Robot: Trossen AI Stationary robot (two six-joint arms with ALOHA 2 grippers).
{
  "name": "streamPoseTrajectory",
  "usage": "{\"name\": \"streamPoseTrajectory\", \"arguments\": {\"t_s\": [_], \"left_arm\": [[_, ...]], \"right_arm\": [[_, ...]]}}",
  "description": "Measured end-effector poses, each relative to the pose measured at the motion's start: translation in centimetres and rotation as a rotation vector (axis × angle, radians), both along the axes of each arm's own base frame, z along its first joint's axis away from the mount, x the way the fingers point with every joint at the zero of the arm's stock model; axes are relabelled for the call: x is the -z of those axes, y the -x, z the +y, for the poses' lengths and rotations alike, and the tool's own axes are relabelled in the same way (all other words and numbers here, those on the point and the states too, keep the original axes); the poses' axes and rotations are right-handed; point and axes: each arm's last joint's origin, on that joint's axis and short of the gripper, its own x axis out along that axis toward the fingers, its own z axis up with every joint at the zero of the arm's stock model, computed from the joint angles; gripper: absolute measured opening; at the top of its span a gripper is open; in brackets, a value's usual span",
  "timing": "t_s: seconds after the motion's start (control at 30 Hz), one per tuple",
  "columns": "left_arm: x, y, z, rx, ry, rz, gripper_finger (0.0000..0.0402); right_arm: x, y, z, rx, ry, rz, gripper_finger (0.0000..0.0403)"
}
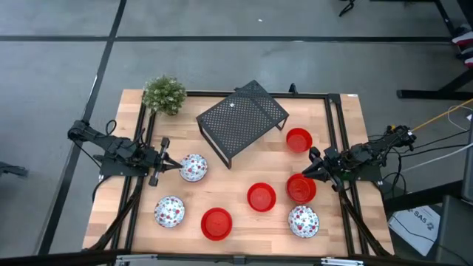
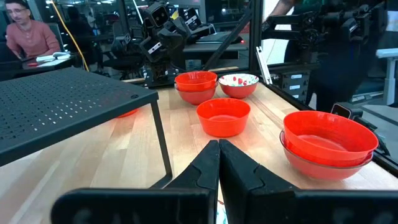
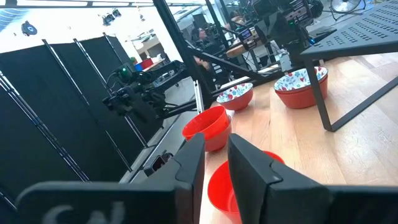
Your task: Pick & Place Mini bowls
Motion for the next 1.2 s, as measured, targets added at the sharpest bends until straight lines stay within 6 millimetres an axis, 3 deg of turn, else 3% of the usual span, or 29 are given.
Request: {"name": "streamPoseTrajectory", "arguments": {"t_s": [0.43,0.83,1.2], "left_arm": [[0.0,0.0,0.0,0.000,0.000,0.000,0.0004],[0.0,0.0,0.0,0.000,0.000,0.000,0.0004],[0.0,0.0,0.0,0.001,0.000,0.000,0.0004]], "right_arm": [[-0.1,0.0,0.0,0.000,0.003,0.006,0.0071],[-5.9,0.7,-0.3,0.000,0.093,0.187,0.0071],[-10.4,-3.2,2.2,-0.039,0.180,0.347,0.0071]]}}
